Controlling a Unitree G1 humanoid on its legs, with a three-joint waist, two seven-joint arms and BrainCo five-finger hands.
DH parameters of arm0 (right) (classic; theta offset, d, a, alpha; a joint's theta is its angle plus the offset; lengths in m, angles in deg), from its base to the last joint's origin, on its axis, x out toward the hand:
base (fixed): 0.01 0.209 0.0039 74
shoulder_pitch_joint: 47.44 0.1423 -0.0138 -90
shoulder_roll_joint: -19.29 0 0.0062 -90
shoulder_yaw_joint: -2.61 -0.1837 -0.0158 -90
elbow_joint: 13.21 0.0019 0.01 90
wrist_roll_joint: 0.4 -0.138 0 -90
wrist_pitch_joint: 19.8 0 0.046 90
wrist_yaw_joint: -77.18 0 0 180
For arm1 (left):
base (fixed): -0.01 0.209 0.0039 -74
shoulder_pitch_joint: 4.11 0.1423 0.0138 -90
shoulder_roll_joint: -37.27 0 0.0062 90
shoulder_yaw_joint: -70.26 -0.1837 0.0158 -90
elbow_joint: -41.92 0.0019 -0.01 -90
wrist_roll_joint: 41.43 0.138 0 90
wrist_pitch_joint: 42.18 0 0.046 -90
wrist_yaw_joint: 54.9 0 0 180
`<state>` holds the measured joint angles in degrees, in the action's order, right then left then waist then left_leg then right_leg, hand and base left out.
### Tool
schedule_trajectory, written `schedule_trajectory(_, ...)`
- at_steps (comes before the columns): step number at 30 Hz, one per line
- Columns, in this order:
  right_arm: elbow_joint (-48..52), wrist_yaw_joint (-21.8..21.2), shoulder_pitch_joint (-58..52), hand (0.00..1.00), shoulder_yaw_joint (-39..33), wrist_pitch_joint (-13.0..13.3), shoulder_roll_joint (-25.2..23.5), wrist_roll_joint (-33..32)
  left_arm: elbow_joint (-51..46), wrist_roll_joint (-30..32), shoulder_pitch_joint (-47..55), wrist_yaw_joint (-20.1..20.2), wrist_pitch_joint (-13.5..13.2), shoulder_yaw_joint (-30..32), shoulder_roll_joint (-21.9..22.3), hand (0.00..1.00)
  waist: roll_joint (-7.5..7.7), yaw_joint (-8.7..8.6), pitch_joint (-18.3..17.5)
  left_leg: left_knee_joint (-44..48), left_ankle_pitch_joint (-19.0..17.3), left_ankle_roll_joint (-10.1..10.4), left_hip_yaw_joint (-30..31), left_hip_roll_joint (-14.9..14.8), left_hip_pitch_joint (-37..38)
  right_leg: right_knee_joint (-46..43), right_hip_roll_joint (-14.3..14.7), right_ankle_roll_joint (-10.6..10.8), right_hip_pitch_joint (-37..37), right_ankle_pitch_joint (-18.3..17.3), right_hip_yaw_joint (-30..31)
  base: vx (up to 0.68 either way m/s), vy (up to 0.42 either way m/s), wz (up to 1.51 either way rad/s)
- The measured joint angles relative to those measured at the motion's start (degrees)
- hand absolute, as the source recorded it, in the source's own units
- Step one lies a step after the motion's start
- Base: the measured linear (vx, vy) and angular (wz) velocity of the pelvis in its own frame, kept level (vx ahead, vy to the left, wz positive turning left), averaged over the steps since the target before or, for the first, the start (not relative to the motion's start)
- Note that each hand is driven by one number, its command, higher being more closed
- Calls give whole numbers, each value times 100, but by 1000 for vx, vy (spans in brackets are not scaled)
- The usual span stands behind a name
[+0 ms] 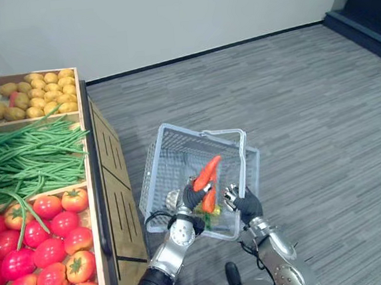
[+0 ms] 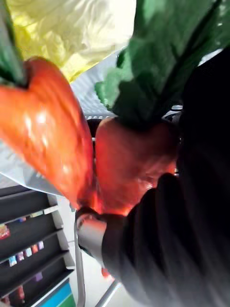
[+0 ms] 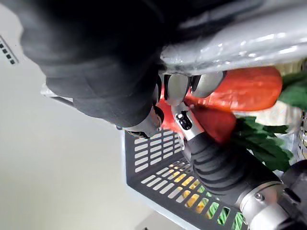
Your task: Pick vegetable in the basket
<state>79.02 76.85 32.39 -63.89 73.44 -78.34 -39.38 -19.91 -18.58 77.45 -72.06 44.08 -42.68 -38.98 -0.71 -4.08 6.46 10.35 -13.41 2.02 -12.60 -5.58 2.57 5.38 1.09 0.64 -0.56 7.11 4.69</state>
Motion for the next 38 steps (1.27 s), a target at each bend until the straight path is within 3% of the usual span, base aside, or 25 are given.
schedule_trajectory(11,0,-3,-46,100,16,-12,71,-89,-243,272,-8,95,15,-26,-38,0,36,17,-26,-98,171,-69,316,110,-94,-16,-121,3,-53,-2,-316,-3,23,17)
schedule_trajectory(16,-136,26,-176,100,-405,-12,-98,700,-1305,188,381,93,-124,-111,-150,0,40,35,-38,-232,272,-71,487,174,-90,-18,-201,89,38,-63,-460,-50,6,21)
schedule_trajectory(21,-433,247,-229,100,-1185,-12,-305,1701,-2046,-654,990,259,-367,-64,-143,0,33,168,-119,-377,344,-54,660,233,-87,-17,-238,111,38,-91,-557,-31,1,15)
schedule_trajectory(25,-658,583,-269,100,-1989,-11,-410,2214,-2519,-1257,1521,412,-444,344,-214,0,27,200,-124,-493,430,-40,796,269,-94,-18,-276,130,40,-112,-692,-4,3,18)
schedule_trajectory(33,-1213,909,-287,100,-3097,-8,-430,2616,-2708,-2271,2165,497,-566,1285,-244,0,29,186,-135,-560,520,-107,996,365,-94,-17,-378,191,103,-155,-898,3,24,14)
schedule_trajectory(38,-1722,884,-286,100,-3273,-9,-381,2688,-2242,-2707,2335,605,-567,2145,-279,0,12,202,-221,-546,557,-128,1089,404,-97,-27,-419,215,138,-172,-1049,-6,18,11)
